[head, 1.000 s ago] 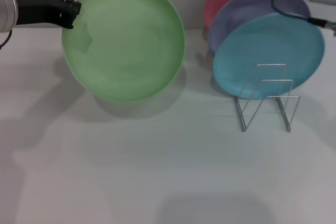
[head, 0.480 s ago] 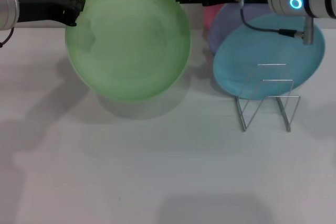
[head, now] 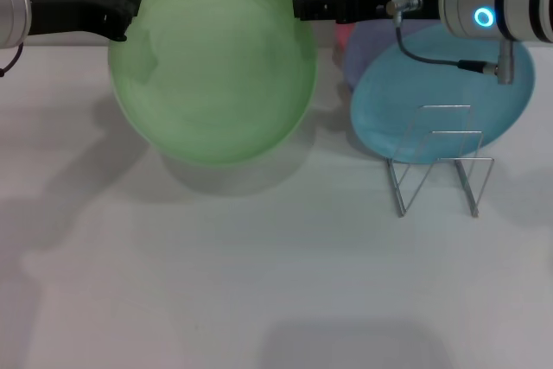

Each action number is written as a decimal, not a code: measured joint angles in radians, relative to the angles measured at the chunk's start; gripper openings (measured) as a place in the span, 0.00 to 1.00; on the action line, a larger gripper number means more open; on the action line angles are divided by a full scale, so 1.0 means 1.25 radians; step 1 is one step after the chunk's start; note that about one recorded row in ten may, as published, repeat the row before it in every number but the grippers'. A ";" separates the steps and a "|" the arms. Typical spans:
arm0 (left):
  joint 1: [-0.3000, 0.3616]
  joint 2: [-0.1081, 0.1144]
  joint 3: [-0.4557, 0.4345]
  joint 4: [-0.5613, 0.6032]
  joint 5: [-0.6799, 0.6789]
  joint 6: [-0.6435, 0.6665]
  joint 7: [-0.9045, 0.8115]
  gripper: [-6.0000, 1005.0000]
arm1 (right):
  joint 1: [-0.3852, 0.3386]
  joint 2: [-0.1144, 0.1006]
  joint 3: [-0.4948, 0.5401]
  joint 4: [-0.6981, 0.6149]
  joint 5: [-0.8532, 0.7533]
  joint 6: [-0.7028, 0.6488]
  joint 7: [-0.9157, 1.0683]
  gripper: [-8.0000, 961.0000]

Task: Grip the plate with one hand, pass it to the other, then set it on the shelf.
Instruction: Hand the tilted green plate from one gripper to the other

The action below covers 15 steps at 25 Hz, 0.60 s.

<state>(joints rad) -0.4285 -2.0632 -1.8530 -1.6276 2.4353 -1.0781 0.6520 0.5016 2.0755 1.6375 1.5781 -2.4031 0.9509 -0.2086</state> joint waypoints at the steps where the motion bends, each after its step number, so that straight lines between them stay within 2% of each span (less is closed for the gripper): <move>1: 0.000 0.000 0.000 0.000 0.000 0.000 0.000 0.07 | 0.000 0.000 0.000 0.000 0.000 0.000 0.000 0.85; 5: 0.000 0.000 0.000 0.000 -0.002 0.000 0.000 0.07 | 0.001 0.000 0.000 -0.008 0.000 -0.001 0.000 0.85; 15: 0.002 0.000 0.001 0.000 -0.005 0.000 0.000 0.07 | 0.033 -0.001 -0.002 -0.057 0.007 -0.002 -0.014 0.68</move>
<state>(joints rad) -0.4264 -2.0632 -1.8513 -1.6276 2.4295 -1.0785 0.6519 0.5430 2.0747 1.6345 1.5070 -2.3950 0.9483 -0.2259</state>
